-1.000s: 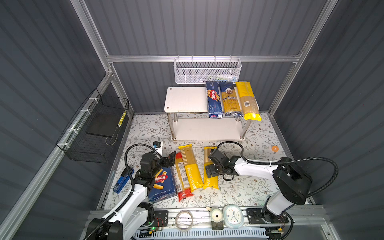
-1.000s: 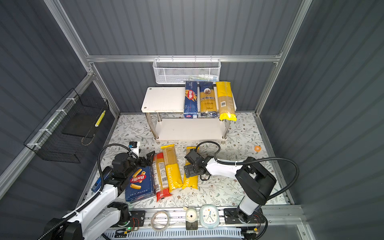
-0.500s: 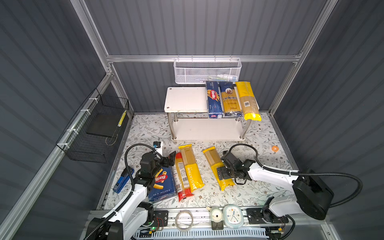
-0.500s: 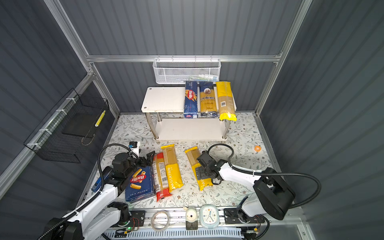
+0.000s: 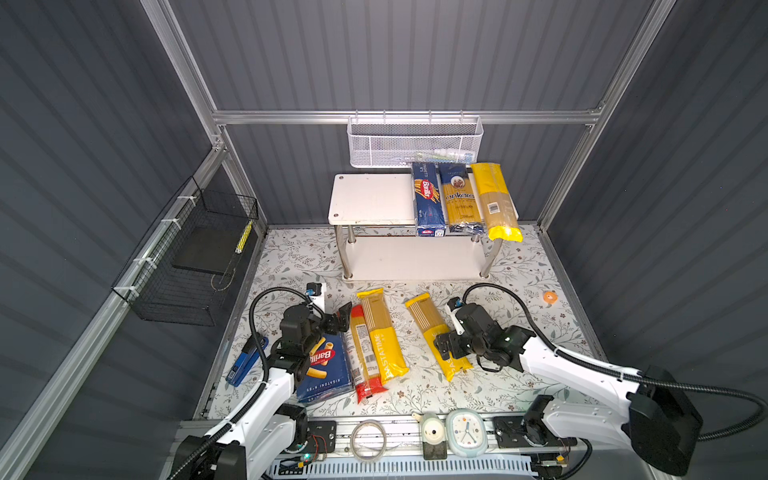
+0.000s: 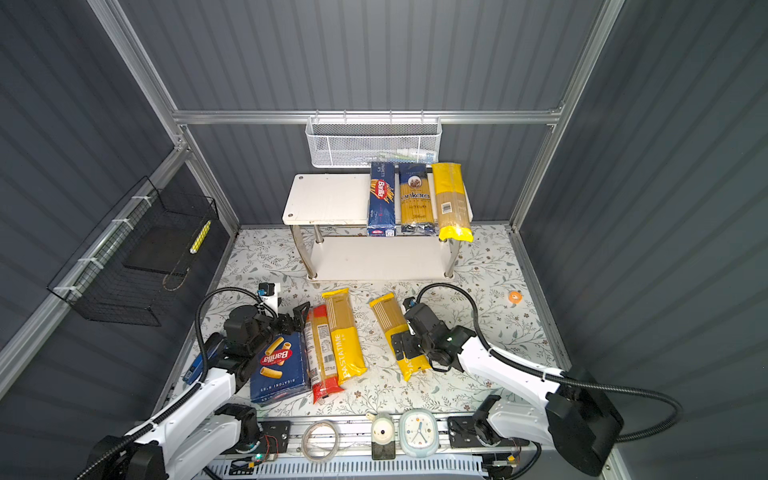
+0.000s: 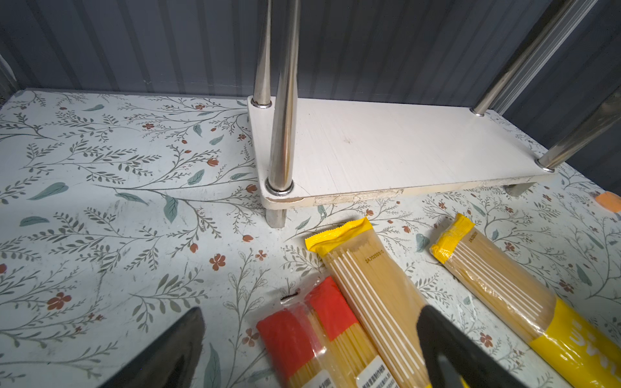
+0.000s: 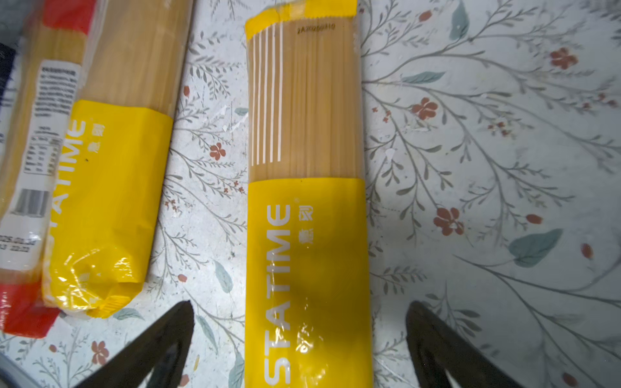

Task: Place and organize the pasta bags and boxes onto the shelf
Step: 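Lower the right gripper over the nearer yellow Pastatime spaghetti bag, then close the right gripper on the Pastatime bag's end and lift it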

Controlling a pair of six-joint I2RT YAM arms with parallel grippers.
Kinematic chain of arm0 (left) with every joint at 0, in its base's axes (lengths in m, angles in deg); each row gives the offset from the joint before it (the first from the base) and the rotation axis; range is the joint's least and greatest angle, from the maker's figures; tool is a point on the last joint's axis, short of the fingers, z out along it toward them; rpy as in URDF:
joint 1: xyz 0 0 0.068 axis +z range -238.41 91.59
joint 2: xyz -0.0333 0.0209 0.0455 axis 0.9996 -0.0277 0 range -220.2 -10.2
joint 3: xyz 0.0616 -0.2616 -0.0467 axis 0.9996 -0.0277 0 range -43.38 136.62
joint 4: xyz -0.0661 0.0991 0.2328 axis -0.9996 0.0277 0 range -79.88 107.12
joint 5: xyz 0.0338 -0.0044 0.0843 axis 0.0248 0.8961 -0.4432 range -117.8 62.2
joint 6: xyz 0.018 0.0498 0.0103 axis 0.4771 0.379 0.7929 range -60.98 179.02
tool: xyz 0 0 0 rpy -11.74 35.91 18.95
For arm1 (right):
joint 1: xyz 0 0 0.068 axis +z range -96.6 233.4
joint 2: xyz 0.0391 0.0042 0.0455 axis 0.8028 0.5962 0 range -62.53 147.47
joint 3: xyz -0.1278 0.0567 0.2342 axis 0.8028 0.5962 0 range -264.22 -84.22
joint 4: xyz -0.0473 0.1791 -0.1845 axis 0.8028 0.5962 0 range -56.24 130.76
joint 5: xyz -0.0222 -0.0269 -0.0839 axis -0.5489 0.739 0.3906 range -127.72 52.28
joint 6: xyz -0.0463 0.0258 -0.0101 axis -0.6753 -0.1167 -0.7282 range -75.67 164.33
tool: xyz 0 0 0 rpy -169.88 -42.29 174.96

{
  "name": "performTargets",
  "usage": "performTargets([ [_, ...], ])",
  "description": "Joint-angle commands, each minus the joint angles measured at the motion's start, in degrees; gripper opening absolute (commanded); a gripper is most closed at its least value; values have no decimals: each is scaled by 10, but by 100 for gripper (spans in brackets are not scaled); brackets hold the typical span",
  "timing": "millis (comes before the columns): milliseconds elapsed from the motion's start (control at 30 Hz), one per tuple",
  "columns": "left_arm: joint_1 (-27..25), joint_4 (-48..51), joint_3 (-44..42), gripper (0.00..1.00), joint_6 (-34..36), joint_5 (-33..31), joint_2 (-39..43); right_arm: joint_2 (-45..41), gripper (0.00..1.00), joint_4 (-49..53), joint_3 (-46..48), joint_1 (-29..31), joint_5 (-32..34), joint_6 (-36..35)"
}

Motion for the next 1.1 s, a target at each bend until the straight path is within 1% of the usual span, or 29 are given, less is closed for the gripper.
performTargets([
  [0,-3,6,5,100,-5,0,1,47,99,5,-22,6,-9,-23],
  [267,-3,5,4,100,-5,1,3,131,99,1,-57,9,9,-32],
  [400,-3,5,4,100,-5,1,3,156,99,-4,-60,9,16,-33],
  [533,-4,5,4,100,-5,1,2,176,99,-20,-55,6,6,-35],
  [767,-3,5,3,100,-4,2,5,201,99,-49,-48,-8,-32,-30],
  [867,-3,4,1,99,-4,1,7,207,92,-52,-48,-10,-53,-30],
  [967,-3,4,2,99,-5,2,6,214,80,-52,-49,-11,-65,-28],
  [1067,-3,5,2,100,-5,1,6,218,76,-58,-44,-10,-63,-22],
])
